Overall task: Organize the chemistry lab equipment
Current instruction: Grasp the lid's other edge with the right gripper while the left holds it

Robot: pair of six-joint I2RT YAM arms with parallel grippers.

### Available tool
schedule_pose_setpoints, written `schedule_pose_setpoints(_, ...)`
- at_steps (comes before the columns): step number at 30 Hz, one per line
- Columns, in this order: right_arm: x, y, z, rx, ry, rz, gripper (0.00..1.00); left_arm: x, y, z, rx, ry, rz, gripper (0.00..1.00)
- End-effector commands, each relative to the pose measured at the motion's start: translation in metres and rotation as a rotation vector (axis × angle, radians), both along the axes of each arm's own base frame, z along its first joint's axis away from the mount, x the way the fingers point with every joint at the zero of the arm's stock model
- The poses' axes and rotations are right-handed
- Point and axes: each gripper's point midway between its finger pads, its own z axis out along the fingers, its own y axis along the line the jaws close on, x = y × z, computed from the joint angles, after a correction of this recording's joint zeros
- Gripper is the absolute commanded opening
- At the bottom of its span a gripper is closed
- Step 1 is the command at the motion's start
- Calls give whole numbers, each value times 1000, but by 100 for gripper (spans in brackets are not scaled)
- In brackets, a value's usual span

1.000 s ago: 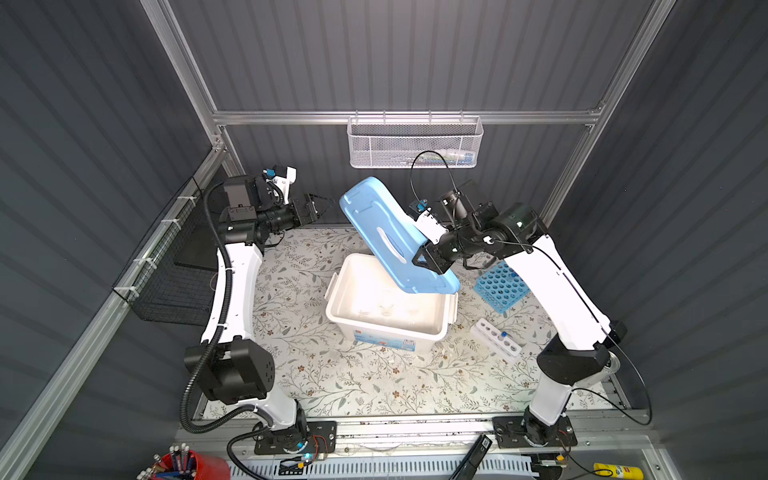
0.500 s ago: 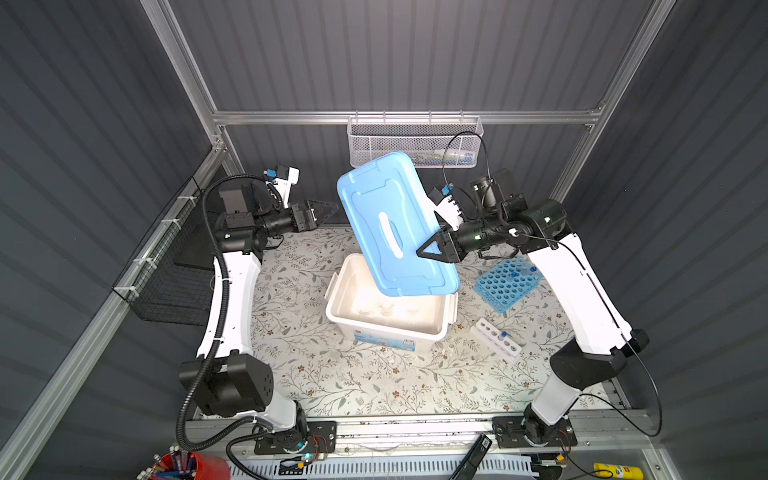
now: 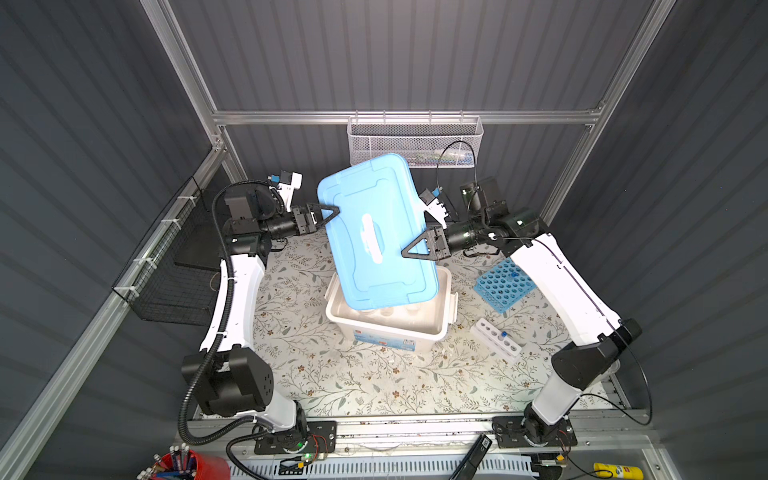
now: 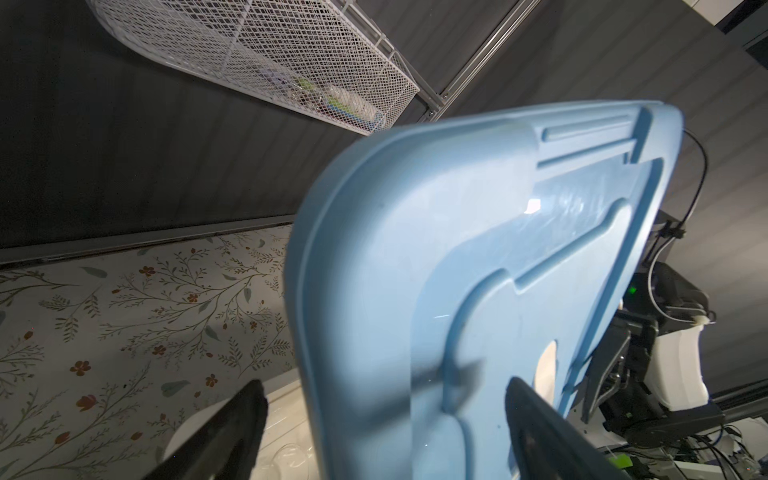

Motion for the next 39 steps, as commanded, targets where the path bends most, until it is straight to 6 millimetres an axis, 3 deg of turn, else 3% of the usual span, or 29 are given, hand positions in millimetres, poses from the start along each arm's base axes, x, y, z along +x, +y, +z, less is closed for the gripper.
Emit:
schedule_pose_setpoints(1,-8,-1,33,132,-38,59,7,0,-5,3,-54,6,-59,82)
schedule_pose_setpoints(7,4,0,28,157,1,61,9,-5,-7,1,-76,37,-93,48)
schedule_pose_setpoints(15,18,3,17,149,38,55,17,-5,-8,-1,-96,76,-116,27)
schedule_pose_setpoints(23,31,7,7,157,64,66,18,-1,-9,5,-120,78,-136,21)
schedule_pose_setpoints(28,44,5,0,147,82,35,39,3,-7,1,-123,104,-121,11)
schedule_pose_setpoints(33,61,-2,-7,149,101,-23,50,5,-7,2,-132,124,-117,7)
schedule_pose_setpoints(39,100,-24,-26,95,123,-223,60,15,-4,10,-155,169,-69,0)
